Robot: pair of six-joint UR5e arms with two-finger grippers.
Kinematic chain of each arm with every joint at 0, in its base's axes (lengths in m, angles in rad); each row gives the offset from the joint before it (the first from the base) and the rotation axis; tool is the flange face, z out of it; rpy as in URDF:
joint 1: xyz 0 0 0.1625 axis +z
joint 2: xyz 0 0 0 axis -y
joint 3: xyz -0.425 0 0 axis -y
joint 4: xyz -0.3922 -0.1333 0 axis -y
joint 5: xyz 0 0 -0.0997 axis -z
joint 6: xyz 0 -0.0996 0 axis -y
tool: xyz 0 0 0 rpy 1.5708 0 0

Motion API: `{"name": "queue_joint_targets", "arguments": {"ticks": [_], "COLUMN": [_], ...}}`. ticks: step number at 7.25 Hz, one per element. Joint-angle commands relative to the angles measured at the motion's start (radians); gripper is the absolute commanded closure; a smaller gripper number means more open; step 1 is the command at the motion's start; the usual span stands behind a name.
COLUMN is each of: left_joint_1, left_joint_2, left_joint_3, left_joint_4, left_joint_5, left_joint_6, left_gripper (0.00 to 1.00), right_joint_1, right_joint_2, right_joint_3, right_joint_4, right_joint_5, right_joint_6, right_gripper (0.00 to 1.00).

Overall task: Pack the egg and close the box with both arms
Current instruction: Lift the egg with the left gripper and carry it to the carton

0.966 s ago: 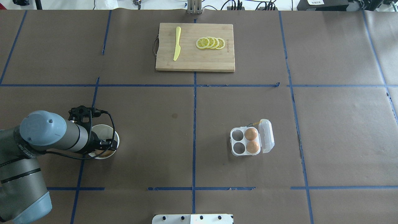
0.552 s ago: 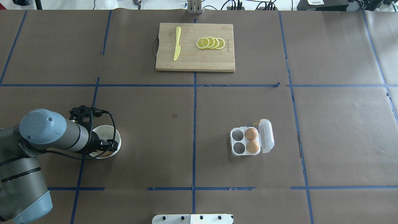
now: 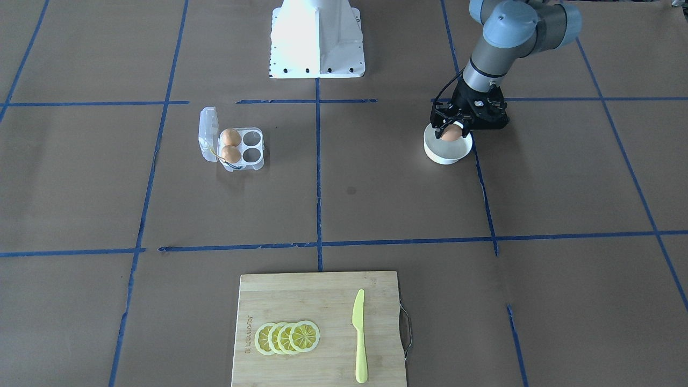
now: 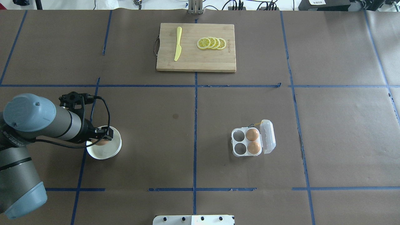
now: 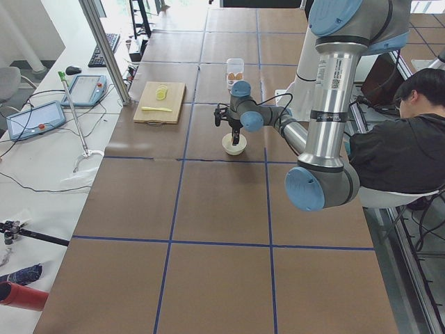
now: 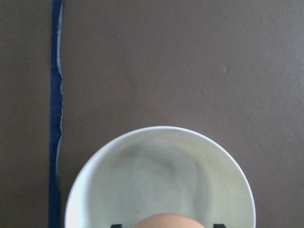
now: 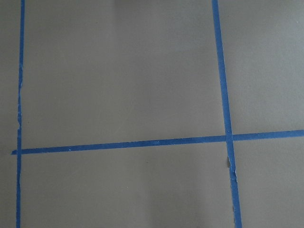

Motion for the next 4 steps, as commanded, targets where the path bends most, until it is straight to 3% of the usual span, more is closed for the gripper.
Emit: {"name": "queue_joint_targets", "arguments": {"ticks": [1,3,4], "left_joint_1": [-0.053,-0.04,-0.032], "left_joint_2": [-0.106,-0.317,-0.355], "left_joint_3": [-0.033,0.047,0.082], "left_joint_4": [0.038,-0.009,-0.134], "left_joint_5": [0.0,0.0,-0.001], "left_joint_6": [-0.033,-0.219,-0.314], "left_gripper": [1.0,1.0,1.0], "right_joint_1": [0.001,0.001,0.001], "right_joint_2": [0.0,0.0,0.0], "right_joint_3": [0.007,0.008,0.008], "right_joint_4": [0.003,0.003,0.003], "right_joint_5": [0.008,0.006,0.006], "right_joint_6": [0.012,0.012,0.012], "right_gripper": [0.0,0.0,0.0]}}
